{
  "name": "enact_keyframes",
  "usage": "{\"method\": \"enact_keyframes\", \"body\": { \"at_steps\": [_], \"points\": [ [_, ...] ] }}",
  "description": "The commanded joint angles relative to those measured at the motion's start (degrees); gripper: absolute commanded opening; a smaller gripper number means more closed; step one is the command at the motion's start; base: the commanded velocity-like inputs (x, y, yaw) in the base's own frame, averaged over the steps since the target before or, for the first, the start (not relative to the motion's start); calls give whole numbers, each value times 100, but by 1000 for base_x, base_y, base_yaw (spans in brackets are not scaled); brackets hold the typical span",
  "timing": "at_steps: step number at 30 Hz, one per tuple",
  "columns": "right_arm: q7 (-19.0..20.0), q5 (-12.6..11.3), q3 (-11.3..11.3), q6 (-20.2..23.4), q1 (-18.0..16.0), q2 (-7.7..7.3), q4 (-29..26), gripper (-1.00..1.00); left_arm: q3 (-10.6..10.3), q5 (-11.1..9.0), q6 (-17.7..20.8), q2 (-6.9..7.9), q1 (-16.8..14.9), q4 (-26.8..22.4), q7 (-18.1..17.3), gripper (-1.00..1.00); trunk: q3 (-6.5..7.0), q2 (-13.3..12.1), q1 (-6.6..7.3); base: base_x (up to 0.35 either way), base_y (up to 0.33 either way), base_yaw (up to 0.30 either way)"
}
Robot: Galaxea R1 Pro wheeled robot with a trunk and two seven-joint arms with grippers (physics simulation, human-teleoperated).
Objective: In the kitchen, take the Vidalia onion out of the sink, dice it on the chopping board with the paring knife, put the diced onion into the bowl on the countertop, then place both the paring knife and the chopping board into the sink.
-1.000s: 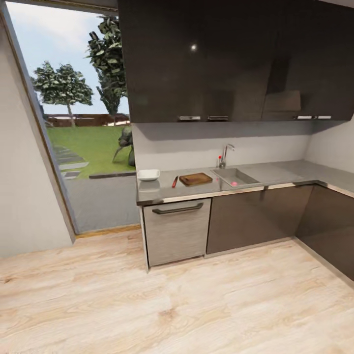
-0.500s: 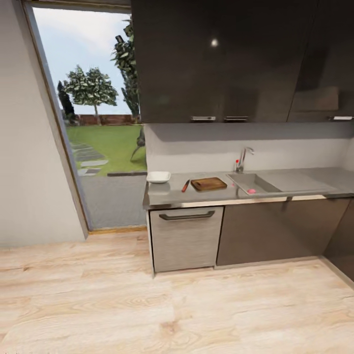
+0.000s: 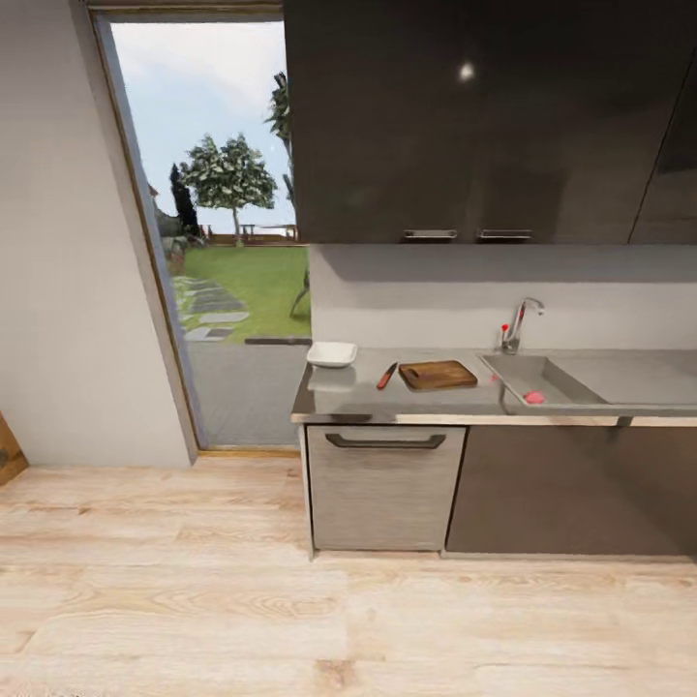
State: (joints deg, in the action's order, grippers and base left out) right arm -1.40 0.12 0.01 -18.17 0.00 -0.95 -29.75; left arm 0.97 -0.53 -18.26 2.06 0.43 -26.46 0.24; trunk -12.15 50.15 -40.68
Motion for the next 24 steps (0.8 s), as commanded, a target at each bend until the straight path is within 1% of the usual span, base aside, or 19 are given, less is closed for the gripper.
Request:
{"method": "enact_keyframes", "body": {
  "at_steps": [1, 5, 12, 13, 15, 16, 17, 18, 21, 24],
  "points": [
    [-15, 1, 3, -11, 0, -1, -3, 100, 4, -5, -8, 0, 1, -8, 2, 100, -6, 4, -3, 234, -254, 230],
    [-17, 2, -7, -11, 0, -1, -5, 100, 0, -7, -11, 4, 1, -8, 2, 100, -6, 4, -3, 110, -129, 48],
    [-13, 9, 11, -7, 0, -1, -19, 100, -19, 5, -20, -17, 1, -164, 4, 100, -6, 4, -3, 18, -22, 8],
    [-10, 6, 24, 3, 0, 4, -25, 100, -7, 4, -25, 0, 1, -230, 3, 100, -6, 4, -3, 3, -4, 1],
    [-7, 7, 34, 3, 0, 20, -65, 100, 12, -30, -5, 120, 1, -497, -21, 100, -6, 4, -3, 2, -2, 1],
    [-27, 23, 42, -18, 0, 50, -103, 100, 32, -93, 19, 124, 7, -744, -29, 100, -6, 4, -3, 0, 0, 0],
    [-38, 24, 34, -22, 0, 39, -74, 100, 67, -99, 14, -14, 8, -561, -27, 100, -6, 4, -3, 0, 0, 0],
    [-43, 24, 30, -28, 0, 36, -49, 100, 84, -98, -10, -51, 8, -400, -18, 100, -6, 4, -3, 0, 0, 0],
    [-50, 23, 31, -39, 0, 50, 23, 100, 104, -105, -110, -53, 8, -202, -4, 100, -6, 4, -3, 0, 0, 0],
    [-53, 23, 19, -44, 0, 60, 91, 100, 111, -107, -168, -43, 8, -124, 0, 100, -6, 4, -3, 0, 0, 0]
  ]
}}
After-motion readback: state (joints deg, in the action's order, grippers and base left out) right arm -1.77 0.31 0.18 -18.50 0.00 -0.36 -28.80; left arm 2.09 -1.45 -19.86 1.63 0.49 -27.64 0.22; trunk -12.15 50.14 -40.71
